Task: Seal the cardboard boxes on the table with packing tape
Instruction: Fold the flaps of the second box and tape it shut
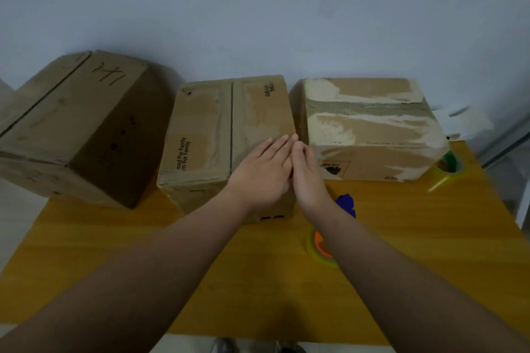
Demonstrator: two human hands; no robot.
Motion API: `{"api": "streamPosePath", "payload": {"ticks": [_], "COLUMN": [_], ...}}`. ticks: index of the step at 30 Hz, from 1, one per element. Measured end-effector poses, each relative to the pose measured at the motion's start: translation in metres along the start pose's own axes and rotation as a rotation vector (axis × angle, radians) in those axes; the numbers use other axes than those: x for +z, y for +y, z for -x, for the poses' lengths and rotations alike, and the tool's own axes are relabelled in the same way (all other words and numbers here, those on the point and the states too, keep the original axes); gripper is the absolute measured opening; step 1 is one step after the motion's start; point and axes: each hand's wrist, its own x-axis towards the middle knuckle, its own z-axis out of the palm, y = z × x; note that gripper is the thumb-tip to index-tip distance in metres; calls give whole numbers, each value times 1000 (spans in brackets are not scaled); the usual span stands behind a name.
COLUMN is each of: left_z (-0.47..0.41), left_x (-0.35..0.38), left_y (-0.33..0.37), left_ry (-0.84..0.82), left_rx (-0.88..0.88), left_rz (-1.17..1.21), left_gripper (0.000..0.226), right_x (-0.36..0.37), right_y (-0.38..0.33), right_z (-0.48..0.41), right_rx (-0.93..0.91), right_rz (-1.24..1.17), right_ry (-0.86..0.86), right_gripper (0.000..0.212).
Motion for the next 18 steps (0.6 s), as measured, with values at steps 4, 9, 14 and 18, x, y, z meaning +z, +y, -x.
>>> {"api": "streamPosePath", "payload": {"ticks": [4, 9, 14, 18], "left_z": [3, 13, 51, 89], "left_x": [4, 10, 13, 14], "left_y": [0, -14, -54, -89], "left_ry": [1, 12, 14, -27], "left_rx": [-37, -23, -37, -90], "left_rz": [-47, -75, -88, -99], "left_gripper": [65, 65, 66, 66], "right_x": [-3, 1, 1, 4], "right_y": [7, 7, 4, 2], "right_z": [-2, -3, 1, 4], "right_rx": [17, -27, -6, 14], "right_rz": [30, 303, 509, 521], "right_ry": [6, 158, 257, 319], "right_gripper": [30, 34, 52, 52]}}
